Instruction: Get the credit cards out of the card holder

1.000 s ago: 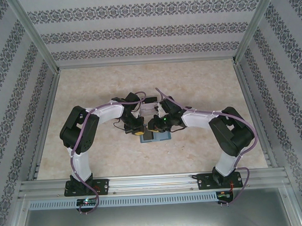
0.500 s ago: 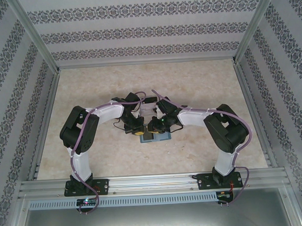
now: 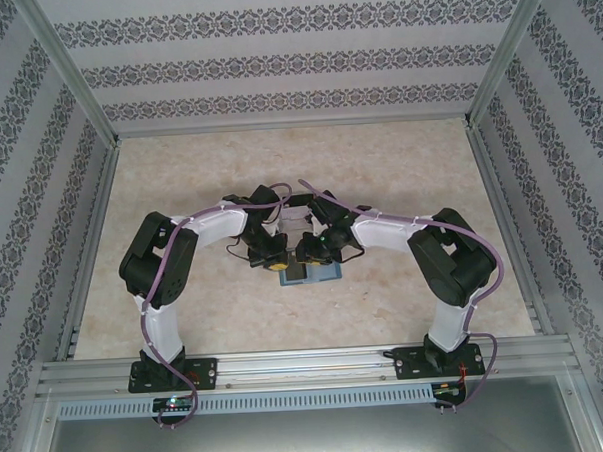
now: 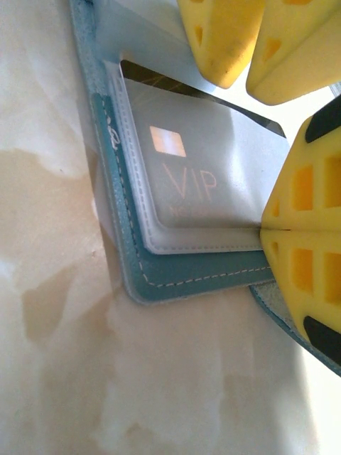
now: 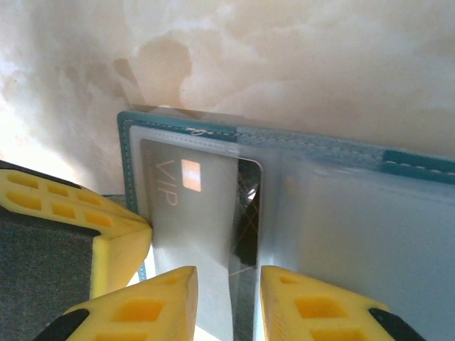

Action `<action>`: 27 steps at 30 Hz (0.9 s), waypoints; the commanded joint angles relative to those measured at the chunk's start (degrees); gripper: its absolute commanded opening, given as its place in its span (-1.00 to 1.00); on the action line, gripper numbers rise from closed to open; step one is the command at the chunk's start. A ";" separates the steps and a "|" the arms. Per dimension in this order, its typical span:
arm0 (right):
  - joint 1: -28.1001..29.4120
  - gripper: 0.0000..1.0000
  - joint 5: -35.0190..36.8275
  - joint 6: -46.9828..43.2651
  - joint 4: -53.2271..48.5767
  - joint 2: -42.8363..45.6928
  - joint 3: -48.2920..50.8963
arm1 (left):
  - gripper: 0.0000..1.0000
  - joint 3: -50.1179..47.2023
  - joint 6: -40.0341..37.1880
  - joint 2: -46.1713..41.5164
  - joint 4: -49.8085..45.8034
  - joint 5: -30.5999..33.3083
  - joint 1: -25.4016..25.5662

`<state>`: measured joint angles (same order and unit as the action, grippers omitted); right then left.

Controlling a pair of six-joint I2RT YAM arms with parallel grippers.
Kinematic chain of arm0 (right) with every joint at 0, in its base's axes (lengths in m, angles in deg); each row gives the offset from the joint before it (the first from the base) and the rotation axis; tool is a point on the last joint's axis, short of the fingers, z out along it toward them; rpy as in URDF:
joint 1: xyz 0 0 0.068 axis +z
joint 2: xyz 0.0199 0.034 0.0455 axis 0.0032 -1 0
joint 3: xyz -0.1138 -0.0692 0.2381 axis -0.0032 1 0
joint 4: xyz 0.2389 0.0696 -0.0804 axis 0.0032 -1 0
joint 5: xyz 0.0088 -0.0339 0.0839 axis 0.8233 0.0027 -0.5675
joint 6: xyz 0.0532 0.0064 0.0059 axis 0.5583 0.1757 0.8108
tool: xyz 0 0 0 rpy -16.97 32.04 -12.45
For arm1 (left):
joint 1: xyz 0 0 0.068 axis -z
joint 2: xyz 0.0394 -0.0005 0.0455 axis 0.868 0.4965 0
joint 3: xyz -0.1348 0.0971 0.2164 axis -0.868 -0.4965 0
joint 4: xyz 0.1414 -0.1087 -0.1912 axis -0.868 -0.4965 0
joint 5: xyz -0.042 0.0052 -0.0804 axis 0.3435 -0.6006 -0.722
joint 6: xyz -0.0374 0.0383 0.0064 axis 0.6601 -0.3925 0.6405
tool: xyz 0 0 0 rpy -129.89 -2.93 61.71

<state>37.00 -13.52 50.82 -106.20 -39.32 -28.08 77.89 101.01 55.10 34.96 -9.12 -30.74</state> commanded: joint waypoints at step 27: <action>2.26 -0.48 2.12 -0.81 -4.89 -1.15 -5.06 | -0.91 -0.61 0.59 -2.99 -2.21 4.13 0.73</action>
<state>38.71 -11.48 49.68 -110.09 -39.25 -31.81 77.89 101.21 52.94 34.94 -5.97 -30.56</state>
